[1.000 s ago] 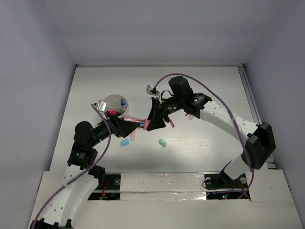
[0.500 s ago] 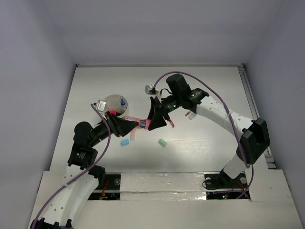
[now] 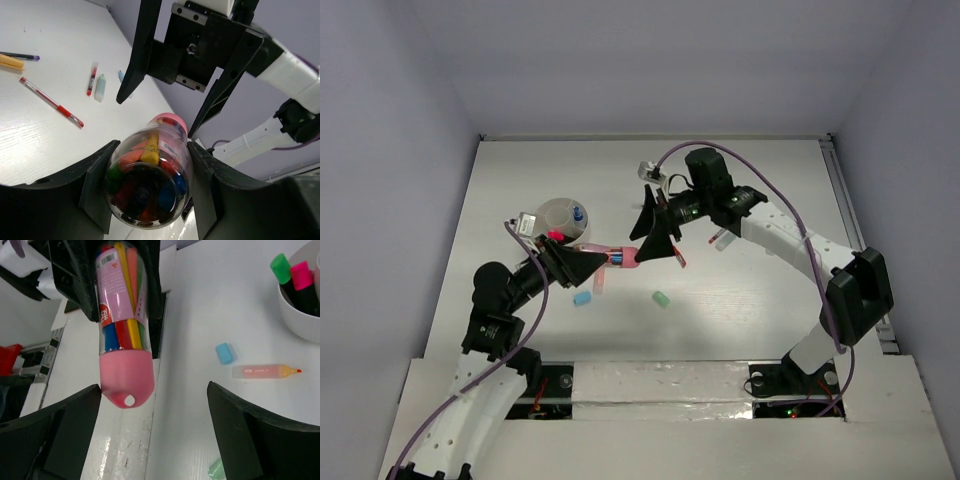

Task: Sort the stationery into containers
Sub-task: Pick up the pen from the center of the board.

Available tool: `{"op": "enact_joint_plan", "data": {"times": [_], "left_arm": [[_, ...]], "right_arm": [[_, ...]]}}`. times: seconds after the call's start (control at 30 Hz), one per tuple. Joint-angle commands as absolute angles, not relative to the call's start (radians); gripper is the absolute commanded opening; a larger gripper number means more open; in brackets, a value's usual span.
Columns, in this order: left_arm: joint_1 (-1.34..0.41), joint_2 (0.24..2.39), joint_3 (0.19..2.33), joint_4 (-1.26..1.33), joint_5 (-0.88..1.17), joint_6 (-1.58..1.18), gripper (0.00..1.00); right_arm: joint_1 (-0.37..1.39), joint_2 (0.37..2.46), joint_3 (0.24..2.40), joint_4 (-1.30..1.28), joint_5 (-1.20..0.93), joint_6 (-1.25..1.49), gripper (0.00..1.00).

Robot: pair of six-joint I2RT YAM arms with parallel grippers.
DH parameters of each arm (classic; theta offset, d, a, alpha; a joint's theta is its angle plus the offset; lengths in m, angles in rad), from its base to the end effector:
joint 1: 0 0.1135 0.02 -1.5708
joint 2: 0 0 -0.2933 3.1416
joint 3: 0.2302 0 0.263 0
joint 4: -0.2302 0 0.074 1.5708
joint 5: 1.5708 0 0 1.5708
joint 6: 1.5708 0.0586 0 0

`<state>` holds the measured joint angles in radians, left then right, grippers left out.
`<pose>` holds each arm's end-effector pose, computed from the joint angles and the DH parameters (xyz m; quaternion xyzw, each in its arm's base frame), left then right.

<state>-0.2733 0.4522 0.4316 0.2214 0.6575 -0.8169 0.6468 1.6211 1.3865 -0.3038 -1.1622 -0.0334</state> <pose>0.1168 -0.0699 0.3204 0.0801 0.6439 -0.5547 0.5208 0.2719 0.2727 0.3554 -0.4979 0.5949 0.5797 0.2492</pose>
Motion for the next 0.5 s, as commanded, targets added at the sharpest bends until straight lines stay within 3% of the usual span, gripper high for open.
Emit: {"op": "enact_joint_plan", "data": {"times": [0.0,0.2,0.47], "left_arm": [[-0.273,0.420,0.417,0.380,0.618,-0.894,0.00],[-0.273,0.400,0.390,0.494,0.525,-0.962,0.00],[-0.273,0.315,0.293,0.670,0.310,-1.032,0.00]], "right_arm": [[0.626,1.557,1.315,-0.030,-1.166,0.194,0.92],[0.615,1.496,1.128,0.386,-1.026,0.454,1.00],[0.615,1.549,0.844,1.375,-0.852,1.197,1.00]]}}
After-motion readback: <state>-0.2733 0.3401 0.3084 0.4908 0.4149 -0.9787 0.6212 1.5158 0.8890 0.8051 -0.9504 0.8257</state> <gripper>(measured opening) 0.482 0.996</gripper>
